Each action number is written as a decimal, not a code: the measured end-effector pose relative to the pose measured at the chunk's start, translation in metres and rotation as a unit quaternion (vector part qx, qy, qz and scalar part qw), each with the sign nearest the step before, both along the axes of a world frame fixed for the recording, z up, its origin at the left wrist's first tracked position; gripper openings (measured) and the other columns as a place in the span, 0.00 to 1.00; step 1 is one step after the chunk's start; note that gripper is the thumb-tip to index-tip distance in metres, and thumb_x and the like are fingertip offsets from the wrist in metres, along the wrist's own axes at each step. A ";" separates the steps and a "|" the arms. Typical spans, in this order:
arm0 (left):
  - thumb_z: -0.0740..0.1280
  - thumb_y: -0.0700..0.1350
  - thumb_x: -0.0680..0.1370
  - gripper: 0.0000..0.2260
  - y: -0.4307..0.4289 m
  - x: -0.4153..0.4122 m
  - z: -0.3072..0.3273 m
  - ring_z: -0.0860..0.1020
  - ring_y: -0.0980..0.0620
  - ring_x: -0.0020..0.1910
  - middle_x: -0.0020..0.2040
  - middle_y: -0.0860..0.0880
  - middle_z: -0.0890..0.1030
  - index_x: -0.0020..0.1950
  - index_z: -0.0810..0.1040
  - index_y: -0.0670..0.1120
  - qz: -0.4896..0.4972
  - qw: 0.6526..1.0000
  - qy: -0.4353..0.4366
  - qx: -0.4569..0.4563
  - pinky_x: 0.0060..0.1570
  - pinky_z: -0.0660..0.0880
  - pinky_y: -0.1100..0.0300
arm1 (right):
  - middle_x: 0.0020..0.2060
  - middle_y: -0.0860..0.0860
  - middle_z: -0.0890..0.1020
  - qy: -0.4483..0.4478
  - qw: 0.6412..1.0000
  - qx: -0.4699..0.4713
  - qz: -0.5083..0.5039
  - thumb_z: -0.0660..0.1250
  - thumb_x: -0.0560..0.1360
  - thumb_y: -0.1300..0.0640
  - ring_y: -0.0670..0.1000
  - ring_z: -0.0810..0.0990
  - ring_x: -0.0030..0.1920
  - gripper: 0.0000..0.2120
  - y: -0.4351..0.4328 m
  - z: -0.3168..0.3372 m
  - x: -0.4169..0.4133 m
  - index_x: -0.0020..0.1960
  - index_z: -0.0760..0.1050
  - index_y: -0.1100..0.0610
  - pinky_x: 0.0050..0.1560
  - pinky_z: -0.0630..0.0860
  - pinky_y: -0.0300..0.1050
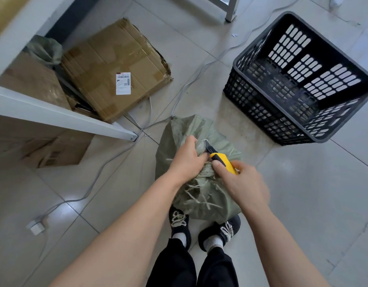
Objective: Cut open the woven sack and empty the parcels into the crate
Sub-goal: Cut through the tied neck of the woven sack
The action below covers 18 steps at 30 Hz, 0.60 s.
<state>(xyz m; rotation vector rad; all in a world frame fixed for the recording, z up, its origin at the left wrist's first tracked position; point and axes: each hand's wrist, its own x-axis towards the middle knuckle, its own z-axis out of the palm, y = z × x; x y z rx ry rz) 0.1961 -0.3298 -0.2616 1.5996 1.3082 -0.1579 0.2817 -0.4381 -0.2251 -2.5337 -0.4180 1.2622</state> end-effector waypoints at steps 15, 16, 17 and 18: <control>0.69 0.47 0.75 0.13 -0.011 0.000 -0.008 0.69 0.49 0.36 0.32 0.54 0.68 0.56 0.73 0.44 -0.053 0.994 -0.011 0.097 0.37 0.62 0.57 | 0.48 0.53 0.83 -0.186 0.967 -0.047 0.167 0.54 0.75 0.32 0.59 0.81 0.50 0.23 -0.016 0.019 -0.004 0.62 0.73 0.43 0.40 0.67 0.46; 0.69 0.47 0.75 0.12 -0.012 0.001 -0.008 0.69 0.49 0.36 0.33 0.54 0.69 0.55 0.72 0.44 -0.049 0.994 -0.009 0.098 0.37 0.63 0.57 | 0.48 0.53 0.83 -0.188 0.967 -0.047 0.168 0.54 0.76 0.33 0.59 0.81 0.50 0.23 -0.017 0.020 -0.003 0.62 0.73 0.43 0.40 0.67 0.46; 0.69 0.47 0.75 0.12 -0.013 0.002 -0.009 0.70 0.49 0.37 0.33 0.53 0.69 0.55 0.72 0.44 -0.046 0.994 -0.009 0.099 0.37 0.63 0.57 | 0.48 0.53 0.83 -0.190 0.966 -0.046 0.168 0.54 0.76 0.33 0.59 0.81 0.50 0.22 -0.018 0.019 -0.003 0.62 0.73 0.43 0.40 0.66 0.46; 0.68 0.47 0.75 0.12 -0.014 0.002 -0.009 0.70 0.48 0.37 0.34 0.52 0.70 0.55 0.72 0.43 -0.044 0.994 -0.008 0.099 0.37 0.65 0.56 | 0.48 0.53 0.83 -0.191 0.966 -0.047 0.167 0.54 0.76 0.33 0.59 0.81 0.50 0.23 -0.018 0.020 -0.003 0.62 0.72 0.43 0.39 0.66 0.46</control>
